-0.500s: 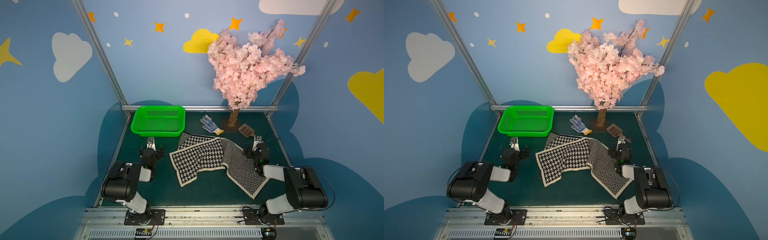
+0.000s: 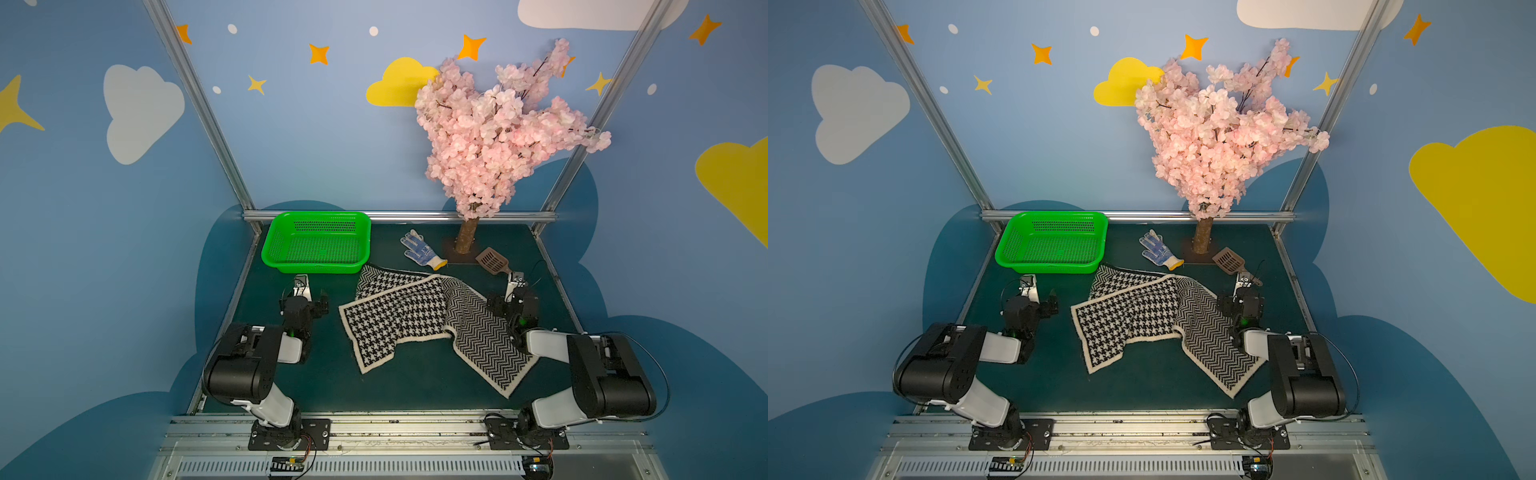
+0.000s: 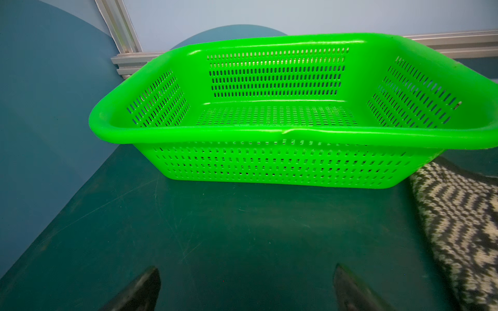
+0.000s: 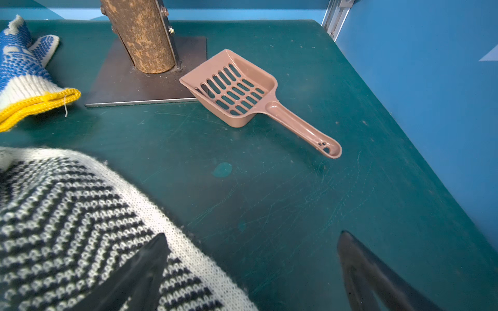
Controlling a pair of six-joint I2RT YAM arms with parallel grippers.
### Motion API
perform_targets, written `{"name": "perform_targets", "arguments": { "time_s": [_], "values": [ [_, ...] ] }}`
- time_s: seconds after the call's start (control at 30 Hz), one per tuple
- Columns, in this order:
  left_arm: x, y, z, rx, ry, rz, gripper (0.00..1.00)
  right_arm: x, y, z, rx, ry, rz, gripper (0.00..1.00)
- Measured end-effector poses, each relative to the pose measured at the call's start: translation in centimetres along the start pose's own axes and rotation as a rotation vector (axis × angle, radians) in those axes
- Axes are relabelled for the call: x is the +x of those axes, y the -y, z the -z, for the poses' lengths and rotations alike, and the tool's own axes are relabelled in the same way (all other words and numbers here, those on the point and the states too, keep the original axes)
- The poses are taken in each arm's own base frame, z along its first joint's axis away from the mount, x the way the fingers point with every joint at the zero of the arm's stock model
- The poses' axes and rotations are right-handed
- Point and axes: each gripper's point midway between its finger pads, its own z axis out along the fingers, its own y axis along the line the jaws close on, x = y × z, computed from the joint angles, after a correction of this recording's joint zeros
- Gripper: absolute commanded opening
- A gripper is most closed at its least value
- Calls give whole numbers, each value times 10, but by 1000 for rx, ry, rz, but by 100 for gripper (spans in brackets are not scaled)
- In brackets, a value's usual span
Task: Roll up the scarf and place it into the basket
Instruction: Flatten out the scarf at the center of the board.
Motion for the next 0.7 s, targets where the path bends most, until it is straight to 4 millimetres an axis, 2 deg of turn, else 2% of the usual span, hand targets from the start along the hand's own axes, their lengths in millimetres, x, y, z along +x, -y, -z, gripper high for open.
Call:
{"name": "perform_targets", "arguments": {
  "time_s": [0.2,0.3,0.37,0.43,0.5,0.6,0.7],
  "values": [
    [1,2,1,38,-17,0,100,-2,1,1,11,5,-1,97],
    [-11,11,6,69,-11,-26,100,-9,-1,7,12,33,2,97],
    [-27,20,9,88,-6,-55,100,-12,-4,12,4,60,11,97],
    [-55,29,15,99,24,-70,100,-15,-9,22,1,98,40,97],
    [-82,33,25,106,56,-52,100,-21,-18,42,-15,162,79,98],
    [-110,36,37,113,39,15,100,-51,-31,79,-69,268,78,97],
    [-122,50,49,150,-37,89,100,-99,-22,113,-71,322,-28,97]
  ]
}}
